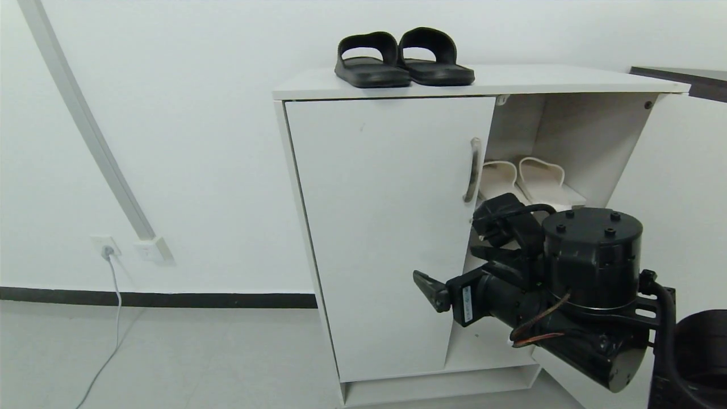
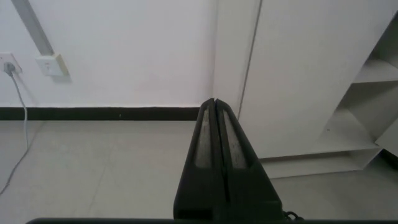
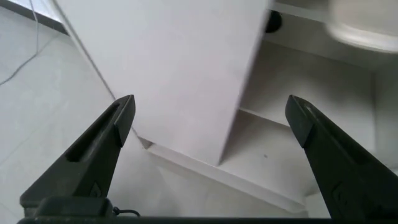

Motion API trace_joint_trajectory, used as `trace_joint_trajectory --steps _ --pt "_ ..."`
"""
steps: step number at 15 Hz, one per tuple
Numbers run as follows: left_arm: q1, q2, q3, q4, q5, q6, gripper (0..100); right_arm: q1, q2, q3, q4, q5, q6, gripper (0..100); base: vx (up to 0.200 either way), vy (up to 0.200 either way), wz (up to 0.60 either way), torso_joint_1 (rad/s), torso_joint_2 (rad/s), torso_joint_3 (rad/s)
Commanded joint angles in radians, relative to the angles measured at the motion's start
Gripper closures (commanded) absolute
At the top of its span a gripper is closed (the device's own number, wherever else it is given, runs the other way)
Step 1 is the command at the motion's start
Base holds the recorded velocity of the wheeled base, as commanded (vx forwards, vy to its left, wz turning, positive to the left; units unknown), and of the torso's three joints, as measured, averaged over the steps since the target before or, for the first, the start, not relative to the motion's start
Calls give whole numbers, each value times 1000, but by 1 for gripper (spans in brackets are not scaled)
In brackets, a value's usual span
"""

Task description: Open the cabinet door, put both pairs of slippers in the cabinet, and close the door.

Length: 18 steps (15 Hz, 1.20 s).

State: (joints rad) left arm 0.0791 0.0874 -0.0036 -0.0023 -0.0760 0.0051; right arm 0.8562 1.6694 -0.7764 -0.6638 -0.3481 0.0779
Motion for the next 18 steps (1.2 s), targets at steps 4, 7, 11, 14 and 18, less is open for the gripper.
trace_joint_trajectory --steps 4,7,11,14,18 --pt "1 2 1 -1 -1 -1 100 -2 3 3 0 4 0 0 0 0 0 0 0 0" --pt "1 2 1 -1 -1 -1 100 -2 3 6 0 4 0 0 0 0 0 0 0 0" --pt "1 2 1 -1 -1 -1 100 -2 4 6 0 6 0 0 0 0 0 0 0 0" --pt "1 2 1 -1 -1 -1 100 -2 9 6 0 4 0 0 0 0 0 0 0 0" --pt "1 2 1 -1 -1 -1 100 -2 9 8 0 4 0 0 0 0 0 0 0 0"
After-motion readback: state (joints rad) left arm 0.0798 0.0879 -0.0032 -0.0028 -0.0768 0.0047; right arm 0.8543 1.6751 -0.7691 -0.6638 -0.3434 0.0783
